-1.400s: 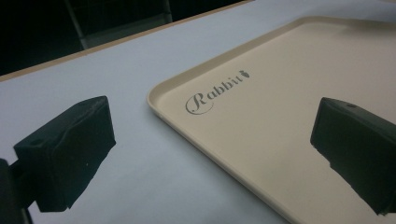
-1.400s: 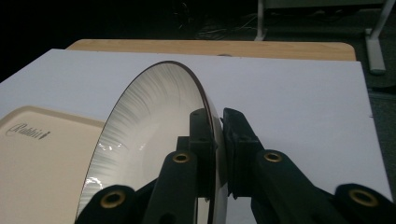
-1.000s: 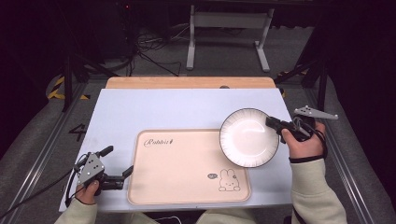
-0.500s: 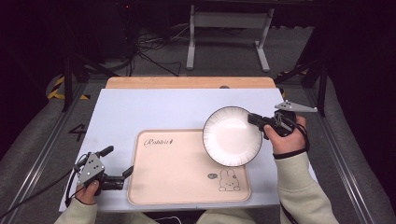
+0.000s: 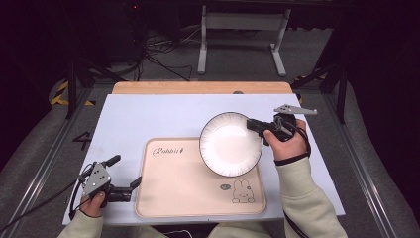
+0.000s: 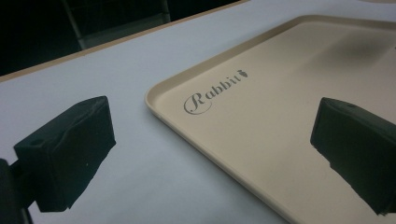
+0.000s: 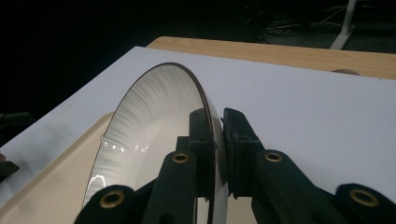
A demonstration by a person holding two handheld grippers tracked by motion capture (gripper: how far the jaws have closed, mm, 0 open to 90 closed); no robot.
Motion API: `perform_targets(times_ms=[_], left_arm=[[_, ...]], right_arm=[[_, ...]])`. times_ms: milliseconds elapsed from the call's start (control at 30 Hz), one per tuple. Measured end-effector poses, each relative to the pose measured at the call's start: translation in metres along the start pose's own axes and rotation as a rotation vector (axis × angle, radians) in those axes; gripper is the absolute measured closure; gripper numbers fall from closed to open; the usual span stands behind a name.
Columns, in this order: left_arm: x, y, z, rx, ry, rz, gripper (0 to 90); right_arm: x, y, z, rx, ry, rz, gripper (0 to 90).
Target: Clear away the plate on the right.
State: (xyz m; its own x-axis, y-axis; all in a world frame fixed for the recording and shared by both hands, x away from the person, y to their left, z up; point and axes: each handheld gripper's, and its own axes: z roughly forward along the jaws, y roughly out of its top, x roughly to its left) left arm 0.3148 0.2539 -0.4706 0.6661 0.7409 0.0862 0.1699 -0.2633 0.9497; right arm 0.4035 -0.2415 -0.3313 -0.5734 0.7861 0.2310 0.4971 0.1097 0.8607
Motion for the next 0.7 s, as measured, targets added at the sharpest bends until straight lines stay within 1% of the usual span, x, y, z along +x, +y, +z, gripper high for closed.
perform_targets(times_ms=[167, 267, 300, 367, 467, 567, 700], left_arm=[[0.000, 0.000, 0.000, -0.002, 0.001, 0.000, 0.3], [-0.001, 0.000, 0.000, -0.006, 0.005, -0.001, 0.3], [-0.001, 0.000, 0.000, -0.006, 0.005, -0.001, 0.3], [-0.001, 0.000, 0.000, -0.005, 0.005, 0.003, 0.3], [0.000, 0.000, 0.000, -0.006, 0.003, -0.001, 0.3], [0.000, 0.000, 0.000, -0.006, 0.003, 0.003, 0.3], [0.000, 0.000, 0.000, -0.006, 0.003, 0.002, 0.3]], right_arm=[[0.008, 0.002, 0.009, 0.006, 0.023, -0.008, 83.4], [0.009, 0.000, 0.011, -0.014, 0.052, 0.013, 83.4], [0.009, 0.000, 0.011, -0.014, 0.052, 0.013, 83.4], [0.007, -0.001, 0.013, -0.023, 0.076, 0.033, 83.3], [0.008, -0.002, 0.014, -0.031, 0.072, 0.031, 83.2], [0.009, -0.005, 0.018, -0.022, 0.089, 0.039, 83.2], [0.012, -0.009, 0.027, 0.002, 0.130, 0.052, 83.1]])
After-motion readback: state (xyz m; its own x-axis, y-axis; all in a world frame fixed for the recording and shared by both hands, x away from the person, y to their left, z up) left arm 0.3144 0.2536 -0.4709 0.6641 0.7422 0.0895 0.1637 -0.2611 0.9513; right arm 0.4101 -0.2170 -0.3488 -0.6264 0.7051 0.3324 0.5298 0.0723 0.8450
